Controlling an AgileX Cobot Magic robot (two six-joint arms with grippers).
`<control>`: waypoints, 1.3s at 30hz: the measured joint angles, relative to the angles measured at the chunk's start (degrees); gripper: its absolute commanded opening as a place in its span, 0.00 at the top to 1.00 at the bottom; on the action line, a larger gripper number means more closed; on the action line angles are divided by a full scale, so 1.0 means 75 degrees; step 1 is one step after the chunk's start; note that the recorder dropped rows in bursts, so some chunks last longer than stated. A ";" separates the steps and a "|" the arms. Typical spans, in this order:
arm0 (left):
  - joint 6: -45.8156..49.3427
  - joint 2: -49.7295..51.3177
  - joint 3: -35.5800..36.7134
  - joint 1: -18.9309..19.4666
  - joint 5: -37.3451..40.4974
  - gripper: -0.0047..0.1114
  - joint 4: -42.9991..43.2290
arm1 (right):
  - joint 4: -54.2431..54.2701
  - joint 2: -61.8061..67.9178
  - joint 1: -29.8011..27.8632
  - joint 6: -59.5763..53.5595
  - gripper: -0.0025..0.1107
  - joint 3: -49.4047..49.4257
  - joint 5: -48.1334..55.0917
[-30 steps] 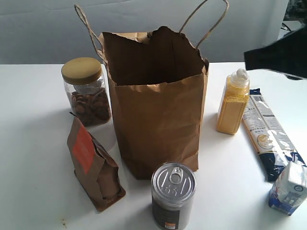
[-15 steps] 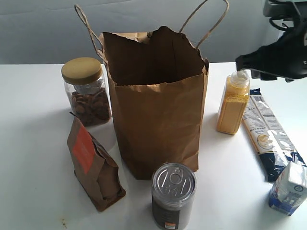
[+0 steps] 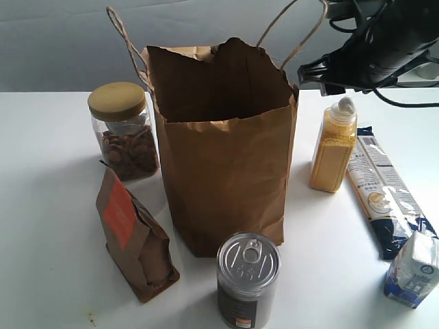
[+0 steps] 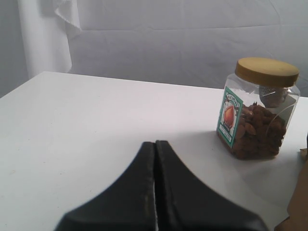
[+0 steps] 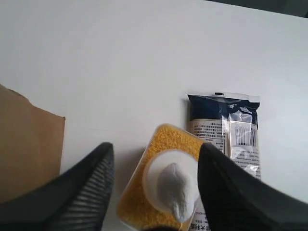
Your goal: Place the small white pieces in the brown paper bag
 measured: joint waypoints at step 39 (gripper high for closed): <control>0.0000 0.0000 0.0000 0.0000 0.0000 0.96 0.0000 | 0.0211 -0.3502 0.0846 0.0359 0.98 0.2620 0.0553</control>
